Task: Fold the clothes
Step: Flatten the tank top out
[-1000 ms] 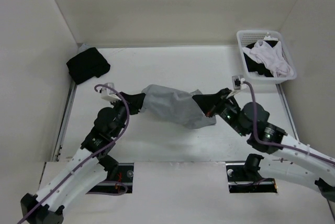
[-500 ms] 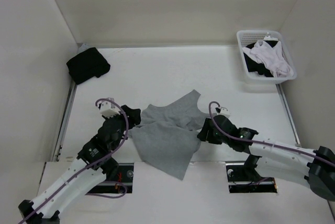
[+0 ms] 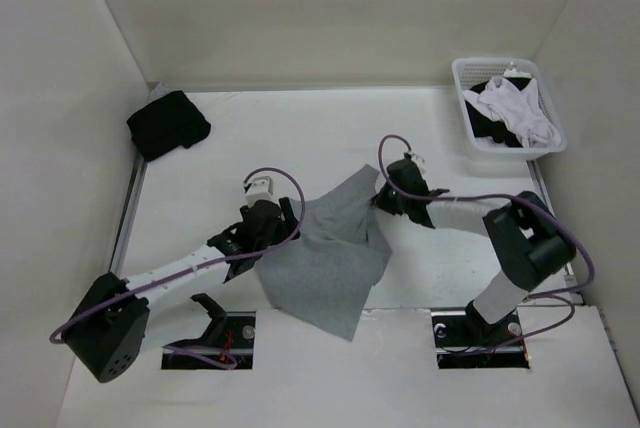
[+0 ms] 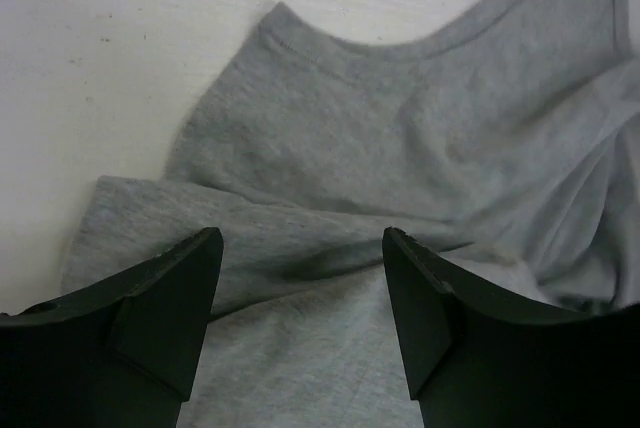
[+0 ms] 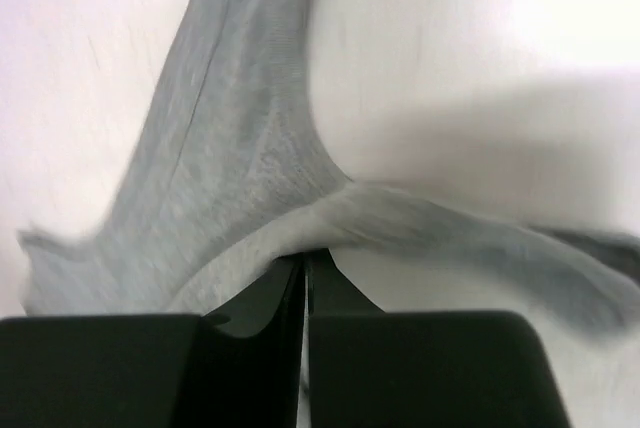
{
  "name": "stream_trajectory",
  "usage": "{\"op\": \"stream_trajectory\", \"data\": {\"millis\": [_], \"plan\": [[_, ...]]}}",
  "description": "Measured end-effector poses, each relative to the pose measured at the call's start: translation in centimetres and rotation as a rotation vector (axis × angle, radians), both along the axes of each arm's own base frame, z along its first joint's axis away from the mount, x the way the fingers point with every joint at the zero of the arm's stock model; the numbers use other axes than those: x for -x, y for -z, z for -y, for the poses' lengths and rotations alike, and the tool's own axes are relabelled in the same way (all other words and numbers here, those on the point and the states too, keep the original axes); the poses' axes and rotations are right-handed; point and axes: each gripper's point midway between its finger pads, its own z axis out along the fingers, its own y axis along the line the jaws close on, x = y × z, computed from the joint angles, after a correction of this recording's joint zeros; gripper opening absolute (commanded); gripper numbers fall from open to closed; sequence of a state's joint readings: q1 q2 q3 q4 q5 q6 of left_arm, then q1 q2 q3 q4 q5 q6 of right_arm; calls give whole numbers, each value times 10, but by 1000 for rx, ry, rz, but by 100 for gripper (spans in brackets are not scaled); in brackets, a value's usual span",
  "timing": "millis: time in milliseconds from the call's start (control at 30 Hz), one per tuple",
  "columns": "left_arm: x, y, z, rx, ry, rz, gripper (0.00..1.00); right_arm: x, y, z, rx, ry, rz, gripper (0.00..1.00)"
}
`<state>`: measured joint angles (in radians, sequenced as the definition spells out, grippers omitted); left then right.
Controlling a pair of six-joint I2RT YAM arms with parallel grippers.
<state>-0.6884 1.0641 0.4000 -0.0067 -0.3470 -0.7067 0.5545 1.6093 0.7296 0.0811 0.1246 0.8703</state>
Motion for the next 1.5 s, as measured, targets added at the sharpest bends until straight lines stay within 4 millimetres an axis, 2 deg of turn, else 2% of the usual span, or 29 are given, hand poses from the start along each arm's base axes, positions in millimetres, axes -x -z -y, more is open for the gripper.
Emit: {"op": "stream_trajectory", "data": {"millis": [67,100,133,167,233,300,400,433,500,533,567,633,667,767,800,833,900,967,1033,1100,1133,1167,1200,1267,1300,1367,1400,1433,1500], "plan": [[-7,7,5,-7,7,-21,62,-48,-11,10,1,55,64,10],[-13,9,8,-9,5,-30,62,-83,-26,15,-9,89,124,15],[-16,8,9,-9,4,-31,62,-90,-29,17,-10,98,139,27],[-20,6,10,-4,3,-26,63,-108,-41,23,-3,110,183,39],[-26,-2,10,7,-4,-3,63,-131,-65,27,2,112,256,62],[-29,-13,6,20,-15,26,64,-138,-81,27,5,97,300,66],[-32,-29,-7,24,-51,66,64,-120,-92,22,19,51,318,66],[-33,-30,-14,16,-73,72,64,-103,-92,17,17,28,322,64],[-33,-26,-24,-10,-107,64,63,-56,-79,13,27,-15,294,59],[-33,-22,-29,-28,-123,53,62,-20,-69,6,24,-56,274,58],[-33,-18,-32,-40,-133,41,58,5,-58,2,32,-91,242,58],[-32,-2,-37,-76,-146,-3,50,35,-37,6,54,-114,181,59],[-31,4,-38,-87,-147,-21,46,42,-30,11,69,-109,157,60],[-27,31,-38,-117,-137,-103,23,56,-11,36,139,-45,91,62],[-27,38,-38,-117,-140,-122,17,57,-9,40,155,-30,83,60],[-31,39,-34,-94,-137,-120,12,56,-6,45,167,-10,73,50],[-35,40,-30,-65,-142,-118,9,52,1,48,189,1,46,38],[-37,39,-27,-32,-145,-119,7,33,1,44,198,11,30,19],[-39,38,-25,-9,-151,-119,6,12,3,39,207,14,21,9],[-42,36,-24,16,-163,-113,6,-14,2,31,202,8,20,4],[-44,34,-24,28,-170,-108,6,-31,1,29,202,10,21,3],[-46,33,-25,37,-180,-102,6,-58,-2,25,198,14,34,3],[-48,31,-25,47,-189,-95,6,-74,-4,26,197,23,47,3],[-54,31,-27,59,-215,-85,7,-128,-16,27,178,57,94,13],[-59,32,-27,61,-228,-87,7,-155,-25,29,166,78,128,24],[-70,35,-25,63,-242,-91,11,-193,-43,37,149,117,188,50],[-78,36,-21,68,-249,-92,13,-204,-52,43,145,136,214,57],[-87,36,-18,74,-255,-89,17,-209,-60,50,145,150,233,61],[-109,29,-6,93,-251,-70,32,-207,-74,62,146,174,268,65]]}}
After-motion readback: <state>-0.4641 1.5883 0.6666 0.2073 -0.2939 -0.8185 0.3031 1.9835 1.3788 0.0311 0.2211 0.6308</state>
